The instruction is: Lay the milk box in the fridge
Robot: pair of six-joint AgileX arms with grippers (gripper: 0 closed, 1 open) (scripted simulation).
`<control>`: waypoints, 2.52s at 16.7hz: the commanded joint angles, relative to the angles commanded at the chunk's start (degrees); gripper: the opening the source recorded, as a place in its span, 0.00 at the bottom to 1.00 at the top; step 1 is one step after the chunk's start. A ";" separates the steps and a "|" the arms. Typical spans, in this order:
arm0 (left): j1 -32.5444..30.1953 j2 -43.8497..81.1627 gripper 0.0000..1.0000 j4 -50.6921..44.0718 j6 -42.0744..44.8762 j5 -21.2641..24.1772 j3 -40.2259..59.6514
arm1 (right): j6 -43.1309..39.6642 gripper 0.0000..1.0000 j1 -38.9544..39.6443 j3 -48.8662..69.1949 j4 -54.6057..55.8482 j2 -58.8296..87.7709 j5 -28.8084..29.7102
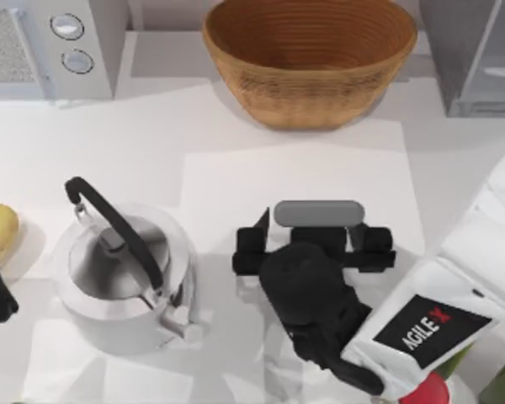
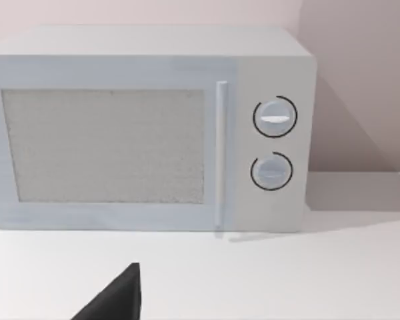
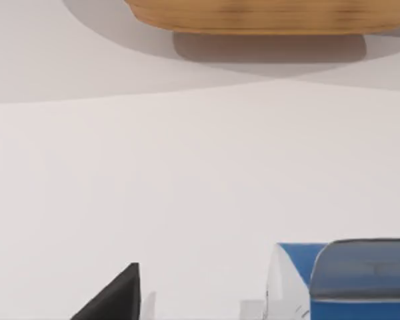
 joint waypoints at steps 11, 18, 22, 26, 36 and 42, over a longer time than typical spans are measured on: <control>0.00 0.00 1.00 0.00 0.00 0.00 0.00 | 0.00 0.32 0.00 0.00 0.00 0.00 0.00; 0.00 0.00 1.00 0.00 0.00 0.00 0.00 | 0.00 0.00 0.00 0.00 0.00 0.00 0.00; 0.00 0.00 1.00 0.00 0.00 0.00 0.00 | 0.00 0.00 0.00 0.00 0.00 0.00 0.00; 0.00 0.00 1.00 0.00 0.00 0.00 0.00 | 0.25 0.00 0.02 0.56 -0.75 -0.89 -0.05; 0.00 0.00 1.00 0.00 0.00 0.00 0.00 | -0.42 0.00 -0.15 4.98 -30.46 -23.25 -0.38; 0.00 0.00 1.00 0.00 0.00 0.00 0.00 | 0.03 0.00 0.14 7.45 -35.02 -27.60 -0.43</control>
